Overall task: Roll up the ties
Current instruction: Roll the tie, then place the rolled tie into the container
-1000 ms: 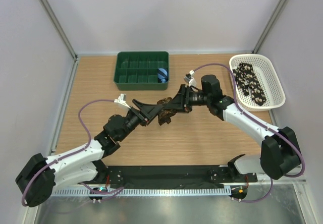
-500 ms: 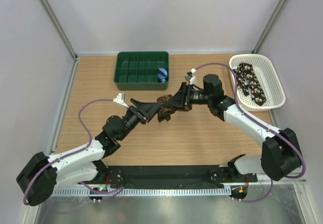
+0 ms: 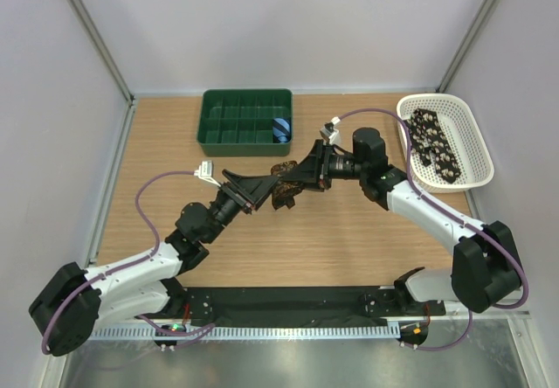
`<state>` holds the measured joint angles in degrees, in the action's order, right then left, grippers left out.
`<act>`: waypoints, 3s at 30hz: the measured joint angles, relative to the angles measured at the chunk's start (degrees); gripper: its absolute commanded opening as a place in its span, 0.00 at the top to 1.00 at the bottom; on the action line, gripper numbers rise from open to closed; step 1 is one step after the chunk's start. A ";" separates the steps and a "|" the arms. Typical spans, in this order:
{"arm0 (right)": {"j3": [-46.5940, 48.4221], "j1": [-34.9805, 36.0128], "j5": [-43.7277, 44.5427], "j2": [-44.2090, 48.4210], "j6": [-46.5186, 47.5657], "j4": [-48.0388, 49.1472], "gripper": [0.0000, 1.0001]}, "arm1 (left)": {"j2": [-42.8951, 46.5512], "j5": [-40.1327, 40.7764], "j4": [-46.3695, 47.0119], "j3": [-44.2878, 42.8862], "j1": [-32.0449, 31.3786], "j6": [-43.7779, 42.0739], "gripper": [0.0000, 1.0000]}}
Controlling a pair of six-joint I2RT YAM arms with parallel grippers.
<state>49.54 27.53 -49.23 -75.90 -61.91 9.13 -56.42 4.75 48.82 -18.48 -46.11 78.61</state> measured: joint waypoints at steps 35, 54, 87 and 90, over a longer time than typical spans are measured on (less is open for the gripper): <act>2.58 -4.11 3.19 0.00 10.80 -13.07 0.99 | 10.21 2.93 -33.70 -6.49 -0.81 -5.62 0.08; 0.70 -4.11 -0.17 0.09 4.48 -5.86 0.99 | -3.32 -1.25 -8.79 -4.02 -0.81 -2.49 0.14; 16.63 -10.01 6.25 -16.50 1.86 0.92 0.99 | -11.61 18.01 -46.38 -28.39 16.44 -28.65 0.13; 19.02 -11.58 6.78 -18.12 3.13 0.44 0.99 | -22.45 18.27 -49.44 -34.93 19.19 -33.51 0.22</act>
<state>68.55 15.94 -42.46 -94.02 -58.78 9.56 -78.87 23.03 -0.62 -53.41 -26.92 45.10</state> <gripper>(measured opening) 0.474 0.836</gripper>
